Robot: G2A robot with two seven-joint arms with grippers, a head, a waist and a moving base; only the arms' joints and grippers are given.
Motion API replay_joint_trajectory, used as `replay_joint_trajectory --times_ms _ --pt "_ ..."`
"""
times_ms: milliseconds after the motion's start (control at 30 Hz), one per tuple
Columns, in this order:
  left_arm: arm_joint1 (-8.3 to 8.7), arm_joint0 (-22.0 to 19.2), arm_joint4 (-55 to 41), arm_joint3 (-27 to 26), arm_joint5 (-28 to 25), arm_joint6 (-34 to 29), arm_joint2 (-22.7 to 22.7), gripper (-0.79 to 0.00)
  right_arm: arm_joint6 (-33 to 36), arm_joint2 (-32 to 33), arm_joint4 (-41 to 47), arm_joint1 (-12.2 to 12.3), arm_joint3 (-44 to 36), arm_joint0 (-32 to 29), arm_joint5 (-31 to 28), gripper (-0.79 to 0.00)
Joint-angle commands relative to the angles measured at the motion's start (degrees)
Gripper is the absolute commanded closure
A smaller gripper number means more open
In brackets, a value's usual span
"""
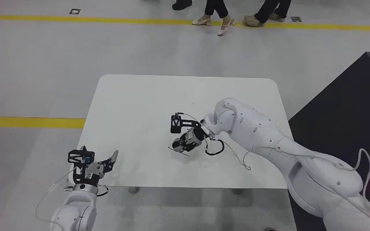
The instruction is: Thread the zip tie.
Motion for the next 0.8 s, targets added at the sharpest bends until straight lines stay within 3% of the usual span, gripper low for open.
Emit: replay_joint_trajectory --times_ms 0,33,767 --pt "0.00 0.00 0.00 0.00 0.00 0.00 0.00 -0.785 0.01 -0.05 6.18 1.67 -2.79 -0.52 0.00 0.000" --pt "0.00 0.00 0.00 0.00 0.00 0.00 0.00 -0.785 0.02 -0.05 8.69 2.77 -4.58 -0.89 0.00 0.000" --pt "0.00 0.00 0.00 0.00 0.00 0.00 0.00 -0.785 0.11 -0.05 9.89 2.67 -6.21 -2.57 0.12 0.000"
